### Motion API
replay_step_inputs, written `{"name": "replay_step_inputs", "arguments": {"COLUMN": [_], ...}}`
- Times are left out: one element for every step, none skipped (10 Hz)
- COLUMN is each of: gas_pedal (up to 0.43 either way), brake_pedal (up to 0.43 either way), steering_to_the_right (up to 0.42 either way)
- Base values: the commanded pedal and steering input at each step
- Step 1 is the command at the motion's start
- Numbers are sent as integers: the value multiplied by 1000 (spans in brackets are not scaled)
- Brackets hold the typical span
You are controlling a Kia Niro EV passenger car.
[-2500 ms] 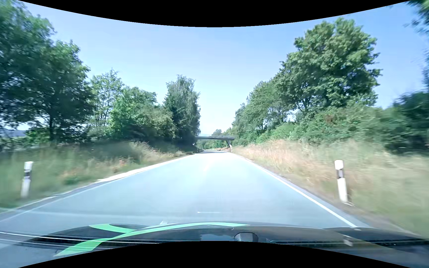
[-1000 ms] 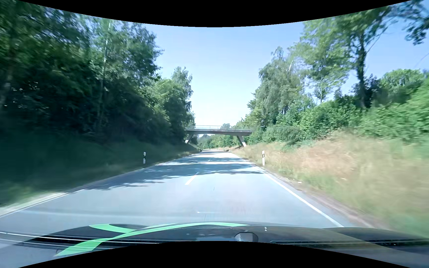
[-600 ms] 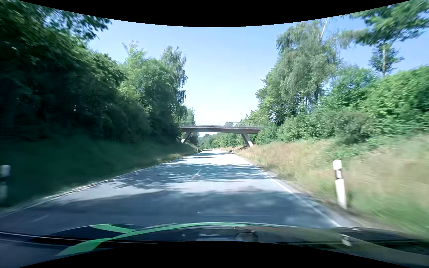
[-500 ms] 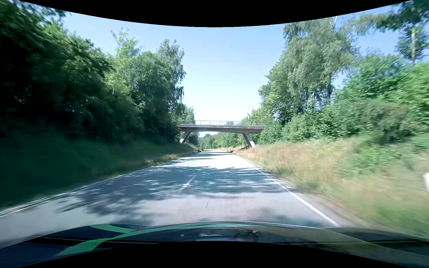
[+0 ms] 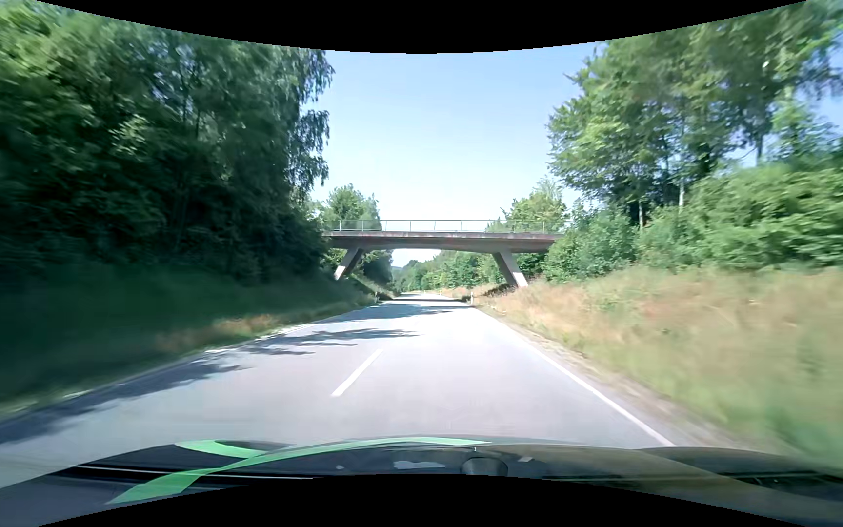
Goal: Follow the waypoints while adhering to traffic rules and regulations
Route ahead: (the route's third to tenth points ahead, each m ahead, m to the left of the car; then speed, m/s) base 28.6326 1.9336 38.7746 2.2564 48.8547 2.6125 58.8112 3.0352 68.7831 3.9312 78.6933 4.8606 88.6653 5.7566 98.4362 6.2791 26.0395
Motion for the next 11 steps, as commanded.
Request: {"name": "replay_step_inputs", "arguments": {"gas_pedal": [209, 228, 228, 228, 220, 177, 169, 169, 177, 189, 220], "brake_pedal": [0, 0, 0, 0, 0, 0, 0, 0, 0, 0, 0], "steering_to_the_right": [-7, -7, -7, -7, -6, -6, -7, -7, -7, -6, -6]}}
